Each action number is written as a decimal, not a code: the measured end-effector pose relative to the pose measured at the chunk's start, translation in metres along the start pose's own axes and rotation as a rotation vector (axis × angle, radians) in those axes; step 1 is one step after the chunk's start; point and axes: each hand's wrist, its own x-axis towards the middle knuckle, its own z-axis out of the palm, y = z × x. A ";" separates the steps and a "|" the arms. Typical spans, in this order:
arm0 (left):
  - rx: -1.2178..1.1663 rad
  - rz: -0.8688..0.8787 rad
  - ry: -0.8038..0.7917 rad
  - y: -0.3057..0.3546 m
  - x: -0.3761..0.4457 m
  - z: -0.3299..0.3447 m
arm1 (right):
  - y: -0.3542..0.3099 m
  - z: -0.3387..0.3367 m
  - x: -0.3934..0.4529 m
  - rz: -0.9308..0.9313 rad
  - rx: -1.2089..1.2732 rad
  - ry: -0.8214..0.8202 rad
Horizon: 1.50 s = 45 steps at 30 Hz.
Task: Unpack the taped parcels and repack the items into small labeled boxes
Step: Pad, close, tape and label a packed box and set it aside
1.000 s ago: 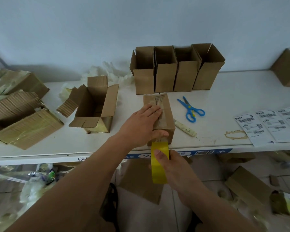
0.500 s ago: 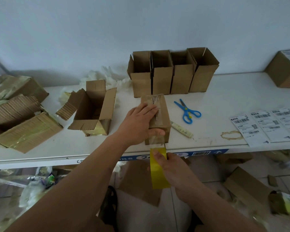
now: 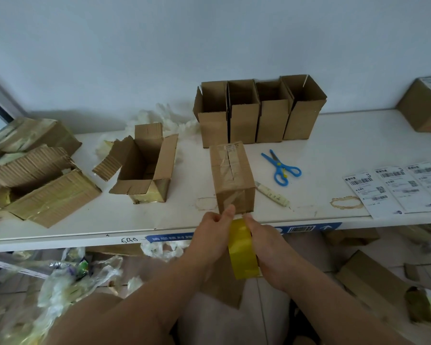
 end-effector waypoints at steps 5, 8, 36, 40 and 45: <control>-0.217 -0.073 -0.071 -0.001 0.006 0.000 | 0.000 -0.006 0.009 0.041 0.064 0.005; -0.379 -0.083 -0.065 -0.001 0.005 0.002 | -0.015 -0.026 0.003 -0.005 -0.208 -0.033; -0.433 -0.039 0.057 -0.011 0.011 0.020 | -0.060 -0.082 -0.045 -0.717 -0.601 0.325; -0.387 -0.021 0.092 -0.009 0.008 0.021 | -0.052 -0.074 -0.054 -0.757 -0.815 0.220; -0.383 -0.029 0.093 -0.008 0.006 0.022 | -0.045 -0.064 -0.039 -0.728 -0.971 0.153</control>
